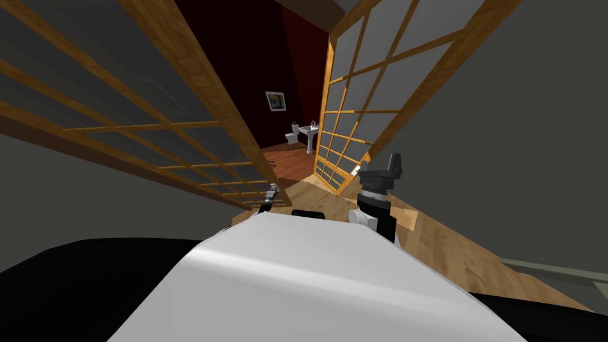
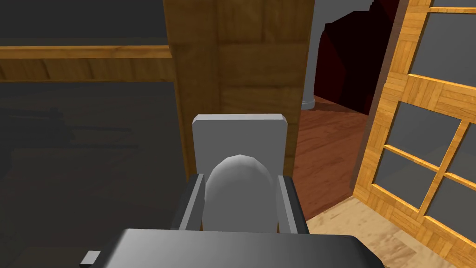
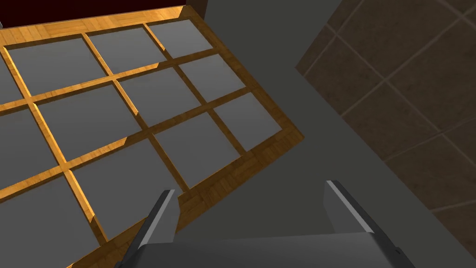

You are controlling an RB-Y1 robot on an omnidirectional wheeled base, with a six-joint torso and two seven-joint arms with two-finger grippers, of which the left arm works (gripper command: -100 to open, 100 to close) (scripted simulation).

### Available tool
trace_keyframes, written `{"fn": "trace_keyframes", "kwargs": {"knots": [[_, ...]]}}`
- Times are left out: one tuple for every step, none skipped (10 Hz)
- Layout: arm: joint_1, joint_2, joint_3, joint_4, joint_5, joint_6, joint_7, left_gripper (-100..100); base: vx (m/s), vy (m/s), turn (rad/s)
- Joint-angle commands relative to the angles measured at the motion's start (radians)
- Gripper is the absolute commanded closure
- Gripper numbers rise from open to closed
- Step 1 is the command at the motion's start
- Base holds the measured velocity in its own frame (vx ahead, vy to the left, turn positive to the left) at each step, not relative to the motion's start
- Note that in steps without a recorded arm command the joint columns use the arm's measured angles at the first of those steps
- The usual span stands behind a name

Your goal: Pull the door open

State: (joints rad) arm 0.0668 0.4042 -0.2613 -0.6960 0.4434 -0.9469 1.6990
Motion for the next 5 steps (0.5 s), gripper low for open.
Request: {"fn": "trace_keyframes", "kwargs": {"knots": [[0.012, 0.018, -0.020, -0.001, -0.012, -0.023, 0.024, 100, -0.227, 0.031, -0.101], [0.024, 0.033, -0.038, -0.005, -0.023, -0.040, 0.043, 100, -0.243, 0.005, -0.097], [0.031, 0.043, -0.050, -0.008, -0.030, -0.051, 0.056, 100, -0.248, 0.036, -0.058], [0.037, 0.051, -0.060, -0.011, -0.036, -0.060, 0.066, 100, -0.222, 0.054, -0.046], [0.043, 0.060, -0.071, -0.013, -0.043, -0.070, 0.077, 100, -0.193, 0.025, -0.053]]}}
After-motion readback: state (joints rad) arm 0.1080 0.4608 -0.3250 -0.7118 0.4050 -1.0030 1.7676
